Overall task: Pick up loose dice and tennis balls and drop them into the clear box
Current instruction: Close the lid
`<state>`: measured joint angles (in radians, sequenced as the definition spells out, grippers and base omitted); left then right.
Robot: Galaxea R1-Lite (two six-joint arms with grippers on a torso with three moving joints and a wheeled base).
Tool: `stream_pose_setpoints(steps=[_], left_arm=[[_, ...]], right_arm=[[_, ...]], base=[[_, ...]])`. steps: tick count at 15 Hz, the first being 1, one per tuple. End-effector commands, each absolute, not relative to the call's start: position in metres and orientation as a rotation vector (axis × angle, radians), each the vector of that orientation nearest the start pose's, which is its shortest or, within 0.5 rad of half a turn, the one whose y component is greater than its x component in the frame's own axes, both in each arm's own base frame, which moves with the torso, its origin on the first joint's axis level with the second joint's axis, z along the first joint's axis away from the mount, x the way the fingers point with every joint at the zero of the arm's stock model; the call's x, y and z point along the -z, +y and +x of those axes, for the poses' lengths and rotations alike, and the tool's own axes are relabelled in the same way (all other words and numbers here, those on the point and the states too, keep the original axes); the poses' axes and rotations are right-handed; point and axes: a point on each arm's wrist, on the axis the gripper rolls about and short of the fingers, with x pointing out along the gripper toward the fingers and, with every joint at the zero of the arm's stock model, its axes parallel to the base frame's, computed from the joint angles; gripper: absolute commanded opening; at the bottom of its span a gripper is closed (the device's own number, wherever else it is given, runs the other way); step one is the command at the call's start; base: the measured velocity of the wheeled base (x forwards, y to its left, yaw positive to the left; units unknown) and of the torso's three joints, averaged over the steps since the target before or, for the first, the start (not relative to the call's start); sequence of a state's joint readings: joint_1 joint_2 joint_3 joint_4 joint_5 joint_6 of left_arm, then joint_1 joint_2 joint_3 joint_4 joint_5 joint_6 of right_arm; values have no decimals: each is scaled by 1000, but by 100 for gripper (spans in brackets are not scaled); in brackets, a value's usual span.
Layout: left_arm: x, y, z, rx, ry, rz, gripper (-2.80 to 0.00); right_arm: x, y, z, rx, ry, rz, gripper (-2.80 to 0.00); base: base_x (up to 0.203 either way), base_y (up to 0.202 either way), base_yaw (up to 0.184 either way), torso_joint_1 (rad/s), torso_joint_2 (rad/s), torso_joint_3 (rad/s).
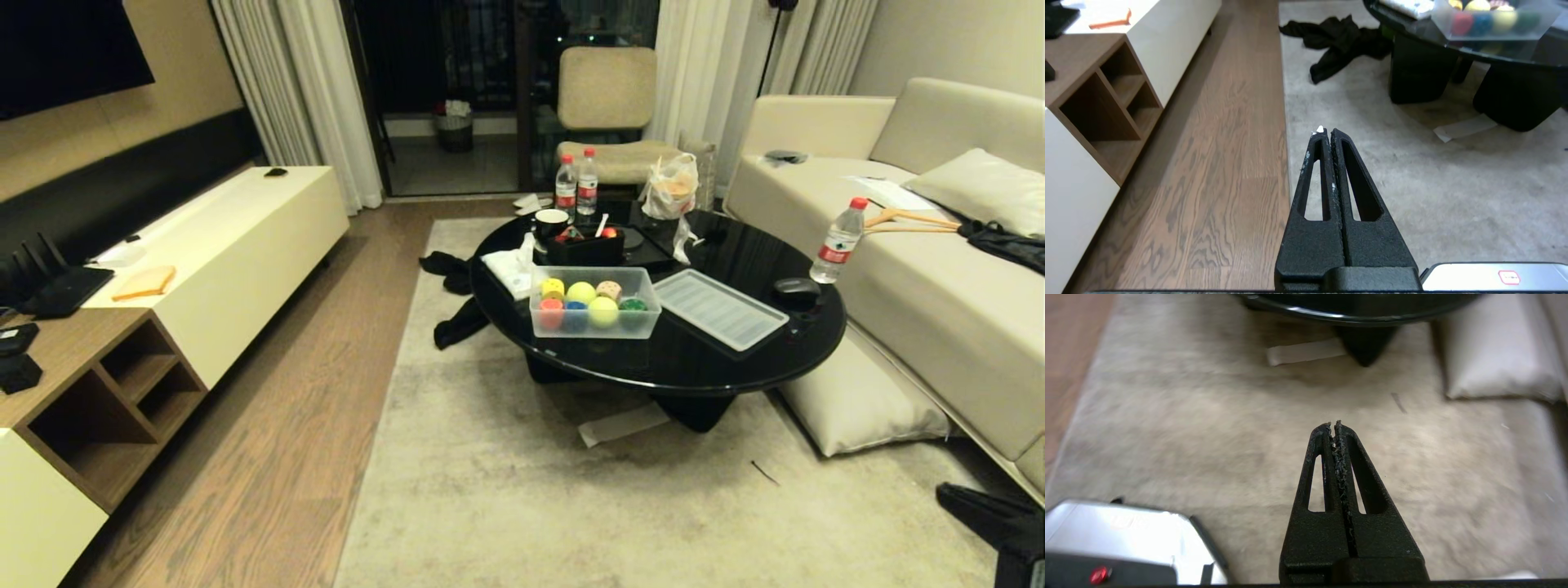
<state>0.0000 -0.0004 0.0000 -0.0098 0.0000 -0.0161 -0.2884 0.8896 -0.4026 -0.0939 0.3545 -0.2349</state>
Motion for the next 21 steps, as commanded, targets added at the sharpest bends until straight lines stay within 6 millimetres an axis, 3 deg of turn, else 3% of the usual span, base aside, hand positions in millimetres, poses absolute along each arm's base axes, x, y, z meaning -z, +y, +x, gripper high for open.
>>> stream_pose_setpoints(steps=[1, 8, 12, 17, 21], left_arm=[[-76, 0, -23, 0, -6, -17, -280], [-76, 0, -23, 0, -6, -15, -280], [-76, 0, -23, 0, -8, -15, -280], [-76, 0, -23, 0, -8, -15, -280], [-76, 0, -23, 0, -8, -15, -280]], right_arm=[[-150, -12, 84, -170, 416, -101, -280], [-99, 2, 23, -106, 297, -150, -280], [-95, 6, 4, -90, 166, -181, -280], [-96, 6, 3, -94, 110, -205, -280], [-96, 10, 1, -244, 113, -190, -280]], base=[[0, 0, 0, -2, 0, 203], [0, 0, 0, 2, 3, 201], [0, 0, 0, 1, 1, 75], [0, 0, 0, 1, 2, 24], [0, 0, 0, 0, 0, 0]])
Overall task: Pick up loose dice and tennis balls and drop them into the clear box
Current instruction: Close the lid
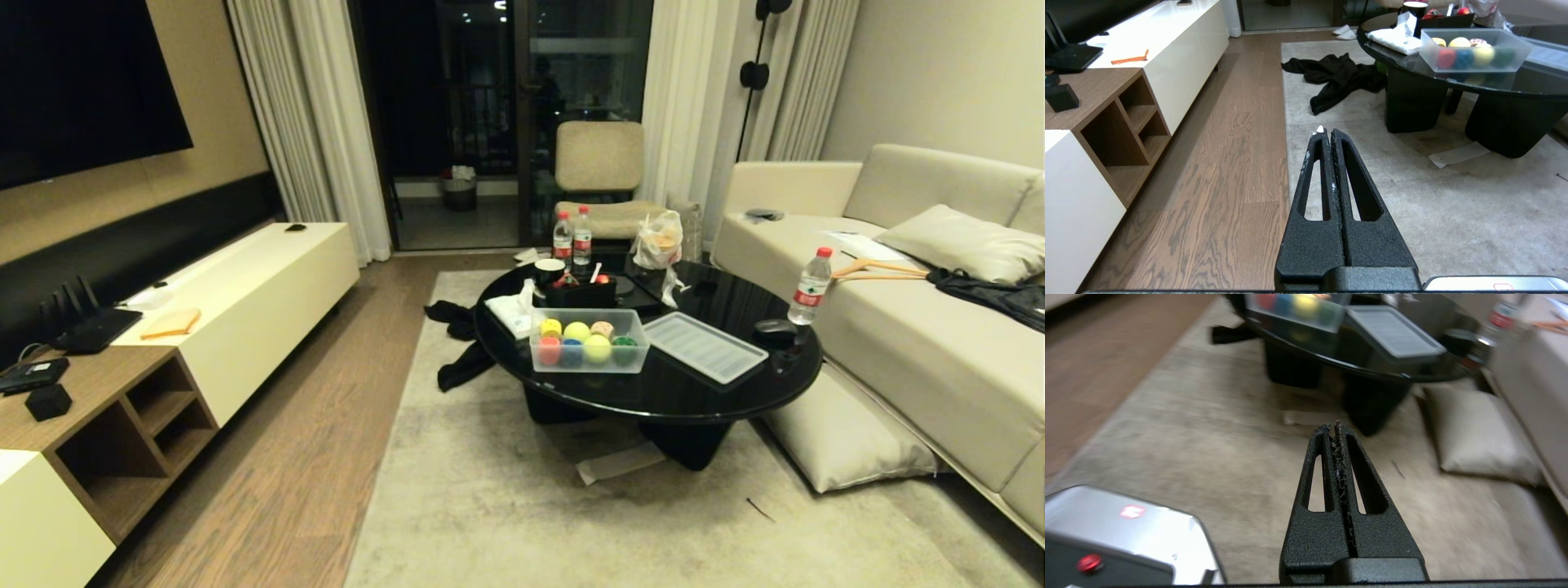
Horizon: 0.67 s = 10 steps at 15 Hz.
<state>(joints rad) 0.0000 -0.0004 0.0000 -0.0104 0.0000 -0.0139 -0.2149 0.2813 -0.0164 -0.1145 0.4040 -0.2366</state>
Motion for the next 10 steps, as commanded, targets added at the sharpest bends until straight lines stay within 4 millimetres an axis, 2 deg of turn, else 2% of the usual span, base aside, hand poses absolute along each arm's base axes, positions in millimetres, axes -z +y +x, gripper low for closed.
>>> stream_pose_setpoints(steps=[1, 10], left_arm=[[-76, 0, -23, 0, -6, -14, -280], [-76, 0, -23, 0, -8, -12, -280]], right_arm=[[-96, 10, 1, -270, 111, -195, -280], [-97, 10, 1, -414, 132, -200, -280]], base=[[0, 0, 0, 0, 0, 0], [0, 0, 0, 0, 0, 0]])
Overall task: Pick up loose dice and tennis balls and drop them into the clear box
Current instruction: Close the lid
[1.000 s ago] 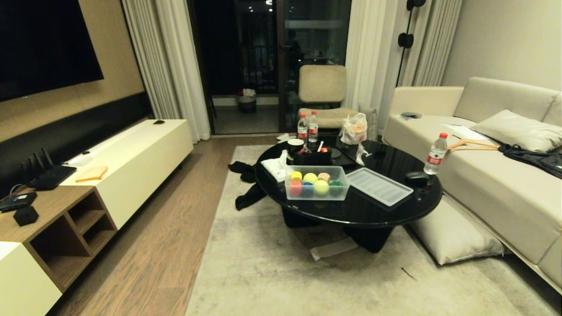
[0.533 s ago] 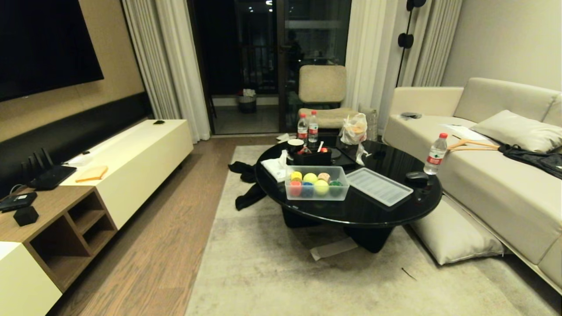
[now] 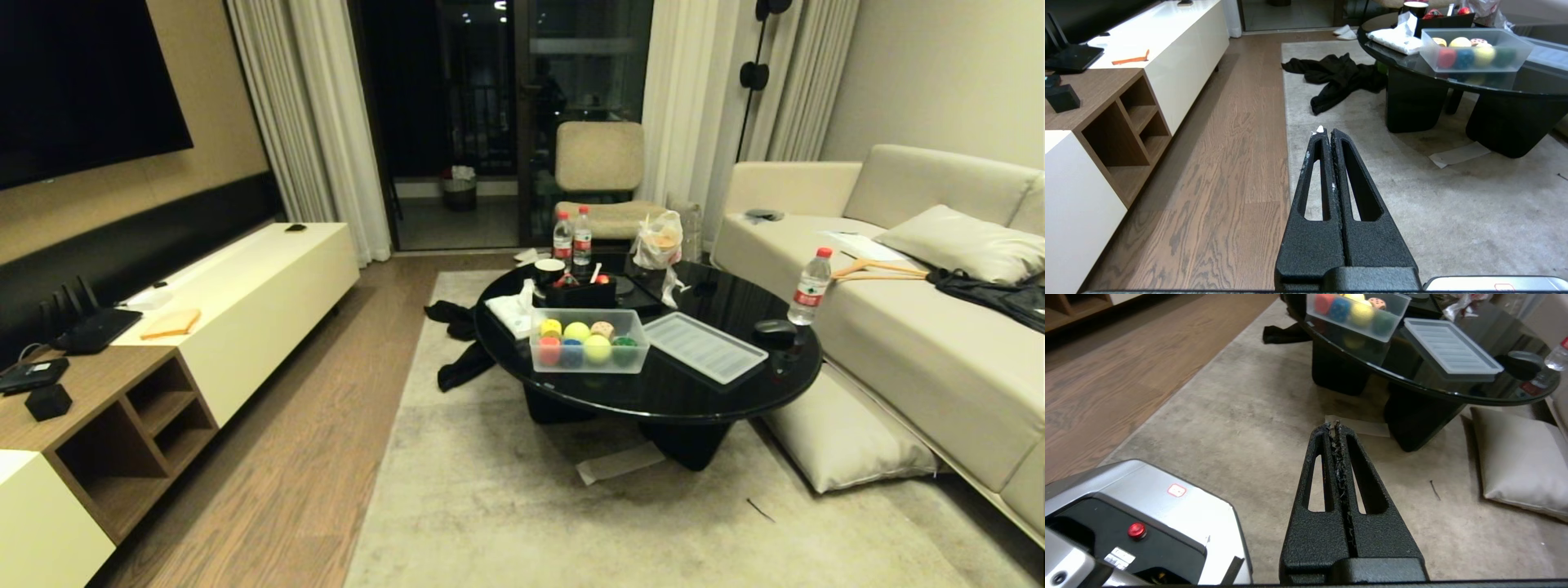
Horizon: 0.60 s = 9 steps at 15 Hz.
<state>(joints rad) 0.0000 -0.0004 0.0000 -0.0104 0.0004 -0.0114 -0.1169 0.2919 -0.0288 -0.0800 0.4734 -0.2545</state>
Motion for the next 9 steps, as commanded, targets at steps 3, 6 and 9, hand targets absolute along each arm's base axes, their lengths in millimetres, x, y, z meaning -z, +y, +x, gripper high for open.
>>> stream_pose_setpoints(steps=[3, 6, 9], left_arm=[[-76, 0, -23, 0, -8, -12, -280], [-76, 0, -23, 0, -8, -12, -280], [-76, 0, -23, 0, -8, -12, -280]], right_arm=[[-96, 10, 1, -470, 150, -198, -280], [-93, 7, -13, -327, 49, -202, -280], [-86, 4, -29, -180, -3, -176, -280]], base=[[0, 0, 0, 0, 0, 0], [0, 0, 0, 0, 0, 0], [0, 0, 0, 0, 0, 0]])
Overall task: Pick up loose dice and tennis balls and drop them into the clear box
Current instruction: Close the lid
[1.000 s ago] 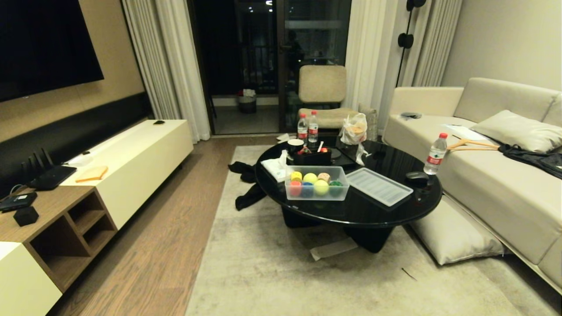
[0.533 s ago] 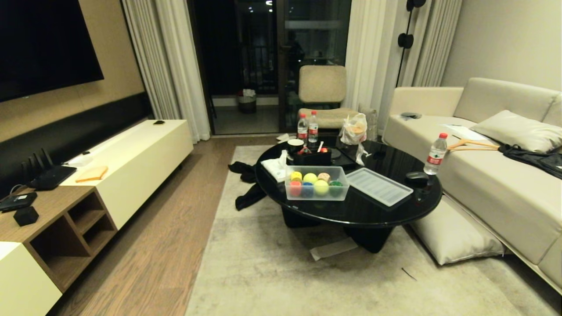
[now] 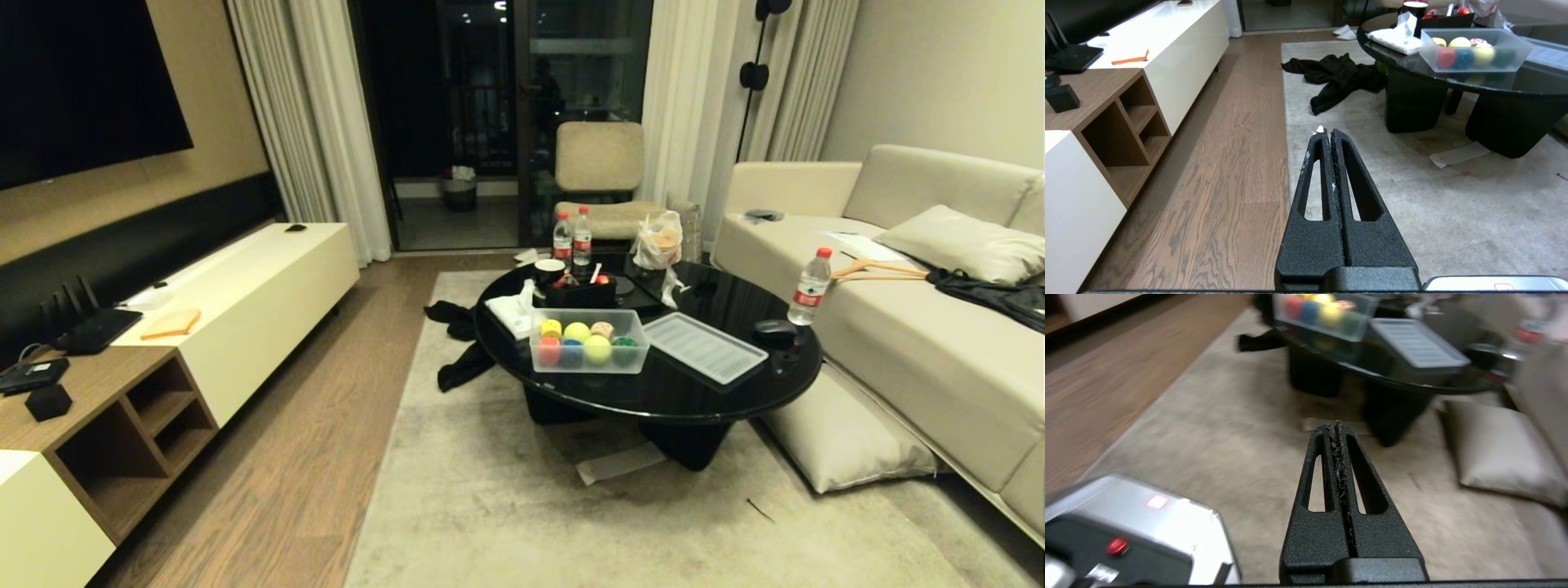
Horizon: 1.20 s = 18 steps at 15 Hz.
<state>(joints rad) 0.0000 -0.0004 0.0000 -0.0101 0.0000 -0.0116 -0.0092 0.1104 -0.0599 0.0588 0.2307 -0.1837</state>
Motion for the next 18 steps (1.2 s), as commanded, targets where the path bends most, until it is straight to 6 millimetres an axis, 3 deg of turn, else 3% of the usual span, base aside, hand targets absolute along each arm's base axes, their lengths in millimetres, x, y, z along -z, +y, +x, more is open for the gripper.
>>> stream_pose_setpoints(steps=[1, 4, 12, 18], left_arm=[[-76, 0, -23, 0, -8, -12, -280], [-76, 0, -23, 0, -8, -12, -280], [-76, 0, -23, 0, -8, -15, -280], [-76, 0, -23, 0, -8, -15, -280]], right_arm=[[-84, 3, -28, -109, 5, -168, -280], [-75, 1, -23, -34, -6, -155, -280], [-75, 0, -23, 11, 2, 8, -280], [-75, 0, -23, 14, 3, 14, -280]], base=[[0, 0, 0, 0, 0, 0], [0, 0, 0, 0, 0, 0], [0, 0, 0, 0, 0, 0], [0, 0, 0, 0, 0, 0]])
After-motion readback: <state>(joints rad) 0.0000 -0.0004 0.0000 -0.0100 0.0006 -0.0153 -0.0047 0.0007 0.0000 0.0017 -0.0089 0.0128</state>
